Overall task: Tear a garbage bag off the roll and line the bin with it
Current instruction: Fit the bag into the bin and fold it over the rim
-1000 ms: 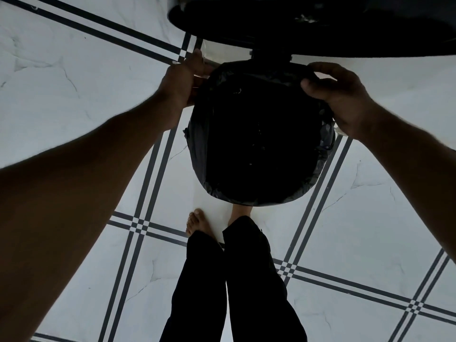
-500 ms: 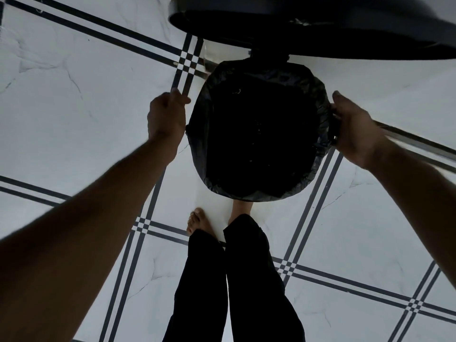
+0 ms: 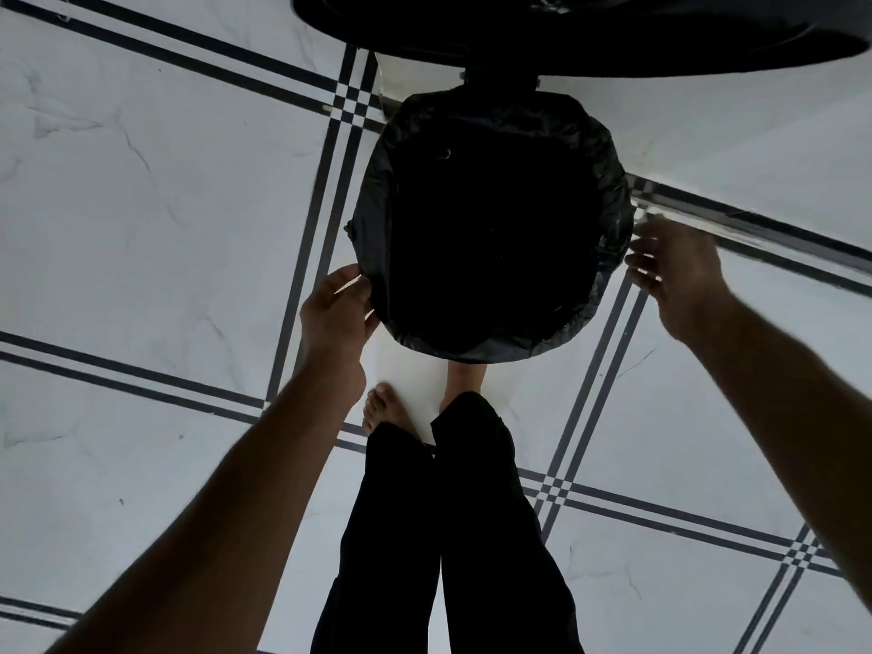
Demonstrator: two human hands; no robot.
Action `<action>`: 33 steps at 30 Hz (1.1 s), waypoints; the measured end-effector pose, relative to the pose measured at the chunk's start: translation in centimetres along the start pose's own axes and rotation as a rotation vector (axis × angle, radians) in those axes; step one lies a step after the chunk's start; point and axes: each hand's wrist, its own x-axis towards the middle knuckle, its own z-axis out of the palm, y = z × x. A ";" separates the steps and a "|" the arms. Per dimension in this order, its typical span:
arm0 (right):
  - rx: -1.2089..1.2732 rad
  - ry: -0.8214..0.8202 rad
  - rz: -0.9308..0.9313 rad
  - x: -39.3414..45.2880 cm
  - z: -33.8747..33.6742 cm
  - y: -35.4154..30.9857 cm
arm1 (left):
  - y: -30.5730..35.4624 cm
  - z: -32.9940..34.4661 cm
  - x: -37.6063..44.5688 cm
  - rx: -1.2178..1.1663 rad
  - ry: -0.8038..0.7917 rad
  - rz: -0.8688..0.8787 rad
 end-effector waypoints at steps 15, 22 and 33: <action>0.527 -0.228 0.201 -5.5 0.9 4.4 | -0.1 0.2 0.2 -0.060 -0.138 -0.091; 0.630 -0.152 0.247 -6.4 1.1 5.4 | -0.2 0.2 -0.2 -0.146 -0.138 -0.160; 0.801 -0.229 0.440 -10.3 2.8 11.0 | -2.0 -0.4 -0.1 -0.168 -0.052 -0.155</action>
